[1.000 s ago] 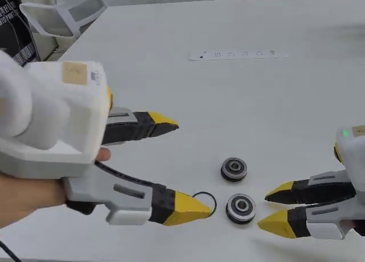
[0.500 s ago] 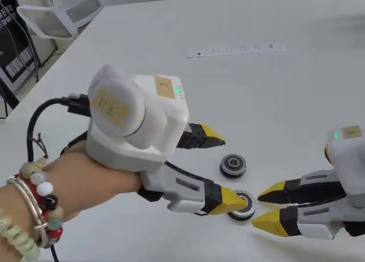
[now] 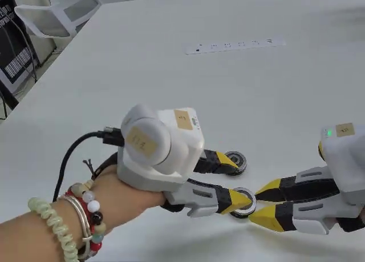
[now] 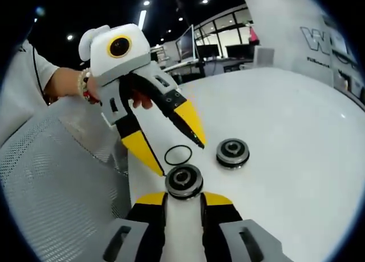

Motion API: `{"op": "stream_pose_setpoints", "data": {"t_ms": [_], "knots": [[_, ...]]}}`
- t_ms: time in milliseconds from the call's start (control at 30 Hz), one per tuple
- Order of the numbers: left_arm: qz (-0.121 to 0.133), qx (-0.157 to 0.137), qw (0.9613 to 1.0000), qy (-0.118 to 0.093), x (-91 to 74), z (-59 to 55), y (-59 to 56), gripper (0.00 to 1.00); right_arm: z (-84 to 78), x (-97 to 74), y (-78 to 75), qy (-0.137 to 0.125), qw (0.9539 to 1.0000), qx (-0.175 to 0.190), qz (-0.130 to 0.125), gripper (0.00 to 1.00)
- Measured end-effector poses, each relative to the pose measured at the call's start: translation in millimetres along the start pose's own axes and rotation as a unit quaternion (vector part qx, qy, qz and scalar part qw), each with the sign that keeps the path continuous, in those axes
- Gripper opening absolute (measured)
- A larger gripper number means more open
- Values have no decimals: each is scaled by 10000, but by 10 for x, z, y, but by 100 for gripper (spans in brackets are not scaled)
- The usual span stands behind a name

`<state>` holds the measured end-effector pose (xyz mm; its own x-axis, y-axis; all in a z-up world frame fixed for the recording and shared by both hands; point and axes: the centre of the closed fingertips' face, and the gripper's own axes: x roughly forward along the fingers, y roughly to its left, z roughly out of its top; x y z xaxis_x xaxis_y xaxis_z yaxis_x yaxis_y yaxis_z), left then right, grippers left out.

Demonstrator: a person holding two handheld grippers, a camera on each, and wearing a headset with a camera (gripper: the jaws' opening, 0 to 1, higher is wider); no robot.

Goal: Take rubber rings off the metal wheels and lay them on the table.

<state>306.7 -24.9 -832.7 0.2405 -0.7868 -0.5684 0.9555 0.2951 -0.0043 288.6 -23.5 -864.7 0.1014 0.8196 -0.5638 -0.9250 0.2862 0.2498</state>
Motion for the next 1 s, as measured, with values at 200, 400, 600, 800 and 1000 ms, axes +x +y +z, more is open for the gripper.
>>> {"op": "stream_pose_setpoints", "data": {"t_ms": [200, 400, 600, 800, 1000], "knots": [[-25, 20, 10000, 54, 60, -73, -7, 23, -6, 3, -20, 6, 9999, -96, -51, 19], [-71, 327, 9994, -99, 111, -63, -42, 20, -15, 4, -39, 10, 9996, -281, -97, 17], [-110, 37, 9999, 60, 99, -153, -60, 15, -23, 2, -44, 29, 9992, -373, -140, 16], [-95, 149, 9998, 46, 99, -174, -67, 15, -26, -12, -23, 13, 9984, -533, -176, 13], [-93, 117, 9999, 1, 100, -169, -72, 15, -36, -22, -22, 100, 9960, -862, -232, 6]]}}
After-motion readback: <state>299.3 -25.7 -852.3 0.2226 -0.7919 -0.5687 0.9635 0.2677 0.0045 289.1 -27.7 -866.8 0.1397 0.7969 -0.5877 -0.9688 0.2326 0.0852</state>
